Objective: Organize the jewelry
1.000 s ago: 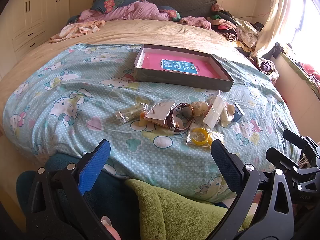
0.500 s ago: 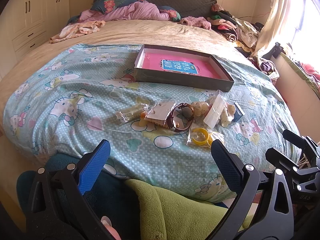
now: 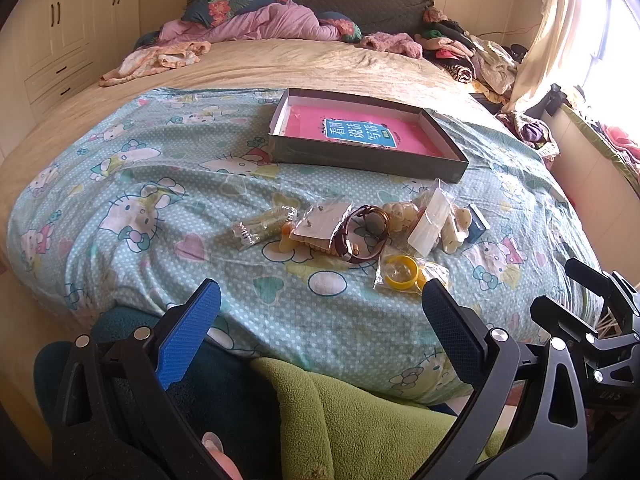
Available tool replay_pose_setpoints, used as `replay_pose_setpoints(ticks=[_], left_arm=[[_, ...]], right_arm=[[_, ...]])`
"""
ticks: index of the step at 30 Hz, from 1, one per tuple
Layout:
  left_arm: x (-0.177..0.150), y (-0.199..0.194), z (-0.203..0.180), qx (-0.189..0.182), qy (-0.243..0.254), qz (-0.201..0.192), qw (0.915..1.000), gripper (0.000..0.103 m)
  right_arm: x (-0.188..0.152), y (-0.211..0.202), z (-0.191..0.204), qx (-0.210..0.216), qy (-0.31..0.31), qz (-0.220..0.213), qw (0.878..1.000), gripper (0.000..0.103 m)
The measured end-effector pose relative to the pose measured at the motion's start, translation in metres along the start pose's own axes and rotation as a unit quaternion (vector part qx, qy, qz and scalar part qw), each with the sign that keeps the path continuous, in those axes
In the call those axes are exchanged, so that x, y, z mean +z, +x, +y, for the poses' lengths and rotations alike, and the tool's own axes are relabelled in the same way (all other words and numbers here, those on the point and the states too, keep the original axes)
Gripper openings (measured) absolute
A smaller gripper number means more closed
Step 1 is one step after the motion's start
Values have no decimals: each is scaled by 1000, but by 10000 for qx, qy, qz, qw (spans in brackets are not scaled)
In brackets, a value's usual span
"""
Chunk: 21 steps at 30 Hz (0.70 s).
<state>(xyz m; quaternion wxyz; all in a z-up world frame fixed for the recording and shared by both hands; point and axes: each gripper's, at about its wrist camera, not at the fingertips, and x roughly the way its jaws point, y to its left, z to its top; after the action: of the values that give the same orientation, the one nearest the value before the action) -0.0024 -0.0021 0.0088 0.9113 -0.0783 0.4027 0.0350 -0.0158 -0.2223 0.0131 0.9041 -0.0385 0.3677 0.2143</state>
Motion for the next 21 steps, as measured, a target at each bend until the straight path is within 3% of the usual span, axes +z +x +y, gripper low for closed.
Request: replay_pose_setpoints(ticks=[21], left_arm=[[-1,-3,4,60,8,-44,10000,94]], right_arm=[[2,3,5,54,-35,-4,10000,99]])
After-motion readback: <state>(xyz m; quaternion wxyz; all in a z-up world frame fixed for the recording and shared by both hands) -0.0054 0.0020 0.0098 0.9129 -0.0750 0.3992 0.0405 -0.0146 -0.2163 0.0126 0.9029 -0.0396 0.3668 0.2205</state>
